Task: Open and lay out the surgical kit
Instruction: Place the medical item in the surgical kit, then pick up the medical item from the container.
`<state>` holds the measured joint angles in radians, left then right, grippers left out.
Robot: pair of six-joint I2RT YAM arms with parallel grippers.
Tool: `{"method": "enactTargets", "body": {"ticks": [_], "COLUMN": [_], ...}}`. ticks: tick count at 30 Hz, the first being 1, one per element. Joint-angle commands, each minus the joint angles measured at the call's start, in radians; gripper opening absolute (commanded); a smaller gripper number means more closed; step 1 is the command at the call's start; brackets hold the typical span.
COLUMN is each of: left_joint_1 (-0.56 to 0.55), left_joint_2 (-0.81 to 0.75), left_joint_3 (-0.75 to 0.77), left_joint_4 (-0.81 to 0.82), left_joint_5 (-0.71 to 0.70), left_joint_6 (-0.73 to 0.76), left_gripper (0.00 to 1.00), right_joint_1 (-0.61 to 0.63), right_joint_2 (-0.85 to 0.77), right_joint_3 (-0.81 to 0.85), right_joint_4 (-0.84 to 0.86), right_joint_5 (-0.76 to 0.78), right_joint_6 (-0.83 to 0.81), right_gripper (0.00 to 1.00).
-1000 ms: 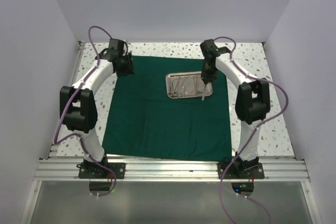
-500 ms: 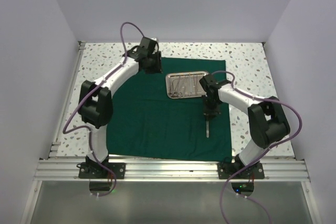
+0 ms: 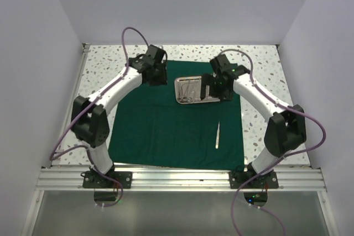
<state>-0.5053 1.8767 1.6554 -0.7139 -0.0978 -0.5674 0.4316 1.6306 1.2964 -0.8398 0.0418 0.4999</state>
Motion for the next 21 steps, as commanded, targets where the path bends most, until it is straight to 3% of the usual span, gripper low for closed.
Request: {"method": "enactTargets", "body": {"ticks": [1, 6, 13, 16, 21], "left_joint_1": [-0.001, -0.002, -0.002, -0.002, -0.001], "left_joint_2": [-0.232, -0.421, -0.534, -0.531, -0.507], "left_joint_3": [-0.139, -0.377, -0.454, -0.439, -0.411], "left_joint_4": [-0.019, 0.007, -0.001, 0.001, 0.004], "left_joint_5": [-0.059, -0.06, -0.077, -0.08, -0.083], "left_joint_6": [-0.038, -0.069, -0.049, -0.022, 0.027], "left_gripper": [0.45, 0.45, 0.45, 0.45, 0.46], "right_joint_1": [-0.005, -0.031, -0.051, -0.051, -0.051], "right_joint_2": [0.116, 0.32, 0.578, 0.661, 0.707], "right_joint_3": [0.234, 0.441, 0.766, 0.866, 0.89], "right_joint_4": [-0.018, -0.05, -0.14, -0.186, -0.183], "right_joint_5": [0.046, 0.073, 0.124, 0.145, 0.148], "right_joint_6": [-0.021, -0.02, -0.003, 0.005, 0.023], "right_gripper": [0.91, 0.69, 0.36, 0.28, 0.24]}}
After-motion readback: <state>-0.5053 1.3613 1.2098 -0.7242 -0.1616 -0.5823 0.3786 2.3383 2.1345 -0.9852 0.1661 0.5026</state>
